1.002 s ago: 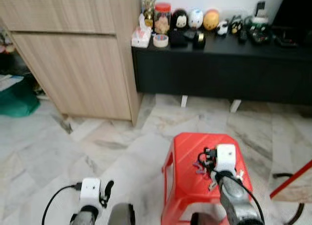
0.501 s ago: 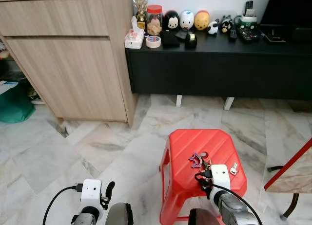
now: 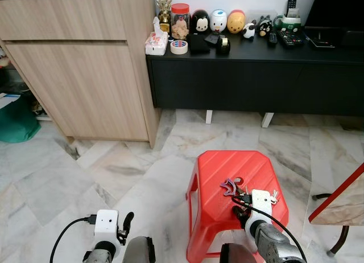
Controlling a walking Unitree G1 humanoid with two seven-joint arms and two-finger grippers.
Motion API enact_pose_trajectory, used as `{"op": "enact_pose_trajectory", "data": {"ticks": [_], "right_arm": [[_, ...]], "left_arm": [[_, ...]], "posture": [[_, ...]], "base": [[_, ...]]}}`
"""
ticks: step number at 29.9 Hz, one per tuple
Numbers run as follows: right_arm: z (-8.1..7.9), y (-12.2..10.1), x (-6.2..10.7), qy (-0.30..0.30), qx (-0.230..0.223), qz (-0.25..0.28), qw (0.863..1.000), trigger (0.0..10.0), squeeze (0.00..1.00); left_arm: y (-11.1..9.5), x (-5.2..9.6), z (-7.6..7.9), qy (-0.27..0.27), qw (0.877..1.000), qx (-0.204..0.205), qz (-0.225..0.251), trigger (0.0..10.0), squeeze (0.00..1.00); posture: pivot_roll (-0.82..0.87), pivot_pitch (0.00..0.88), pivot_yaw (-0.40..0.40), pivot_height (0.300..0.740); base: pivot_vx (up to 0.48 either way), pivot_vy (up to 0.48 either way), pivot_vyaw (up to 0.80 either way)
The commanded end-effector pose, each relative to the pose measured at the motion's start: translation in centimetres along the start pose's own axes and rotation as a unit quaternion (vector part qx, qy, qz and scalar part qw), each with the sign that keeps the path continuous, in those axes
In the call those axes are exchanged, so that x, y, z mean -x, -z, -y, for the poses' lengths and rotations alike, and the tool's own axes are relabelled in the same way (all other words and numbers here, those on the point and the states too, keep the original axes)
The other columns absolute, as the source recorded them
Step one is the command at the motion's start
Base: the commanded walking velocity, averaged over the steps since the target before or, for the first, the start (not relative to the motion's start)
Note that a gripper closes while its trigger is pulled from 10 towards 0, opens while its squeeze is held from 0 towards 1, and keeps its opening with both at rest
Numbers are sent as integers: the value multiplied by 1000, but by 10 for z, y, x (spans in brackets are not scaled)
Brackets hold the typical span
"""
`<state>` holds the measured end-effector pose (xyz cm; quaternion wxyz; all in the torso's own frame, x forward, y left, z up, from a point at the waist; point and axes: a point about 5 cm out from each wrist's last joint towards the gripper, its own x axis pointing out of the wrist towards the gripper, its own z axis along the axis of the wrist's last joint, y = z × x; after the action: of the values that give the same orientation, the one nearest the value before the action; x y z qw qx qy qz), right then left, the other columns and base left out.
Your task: Hang keys on a hook
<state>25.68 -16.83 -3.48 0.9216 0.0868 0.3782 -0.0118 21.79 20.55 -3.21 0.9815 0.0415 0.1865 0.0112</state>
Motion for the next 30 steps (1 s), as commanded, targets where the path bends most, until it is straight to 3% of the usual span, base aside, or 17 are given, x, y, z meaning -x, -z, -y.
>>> {"op": "enact_pose_trajectory", "data": {"ticks": [1,13,14,15,30], "right_arm": [[3,6,0,8,-14,-13,1000,10000,0],[7,11,0,22,-26,-22,999,10000,0],[8,11,0,25,-29,-22,999,4353,0],[8,11,0,25,-29,-21,999,0,0],[6,12,-1,25,-31,-21,999,0,0]], "left_arm": [[7,3,-1,-2,1000,2,-15,10000,0],[9,6,-1,-2,1000,1,-18,10000,0],[9,6,-1,-2,1000,1,-18,10000,0],[9,6,-1,-2,1000,1,-18,10000,0],[10,6,-1,0,1000,-3,-18,10000,0]], "posture": [[56,57,-14,605],[59,66,-12,605],[59,66,-12,605],[59,66,-12,605],[63,74,-9,605]], "base": [[0,0,0],[0,0,0],[0,0,0],[0,0,0],[0,0,0]]}}
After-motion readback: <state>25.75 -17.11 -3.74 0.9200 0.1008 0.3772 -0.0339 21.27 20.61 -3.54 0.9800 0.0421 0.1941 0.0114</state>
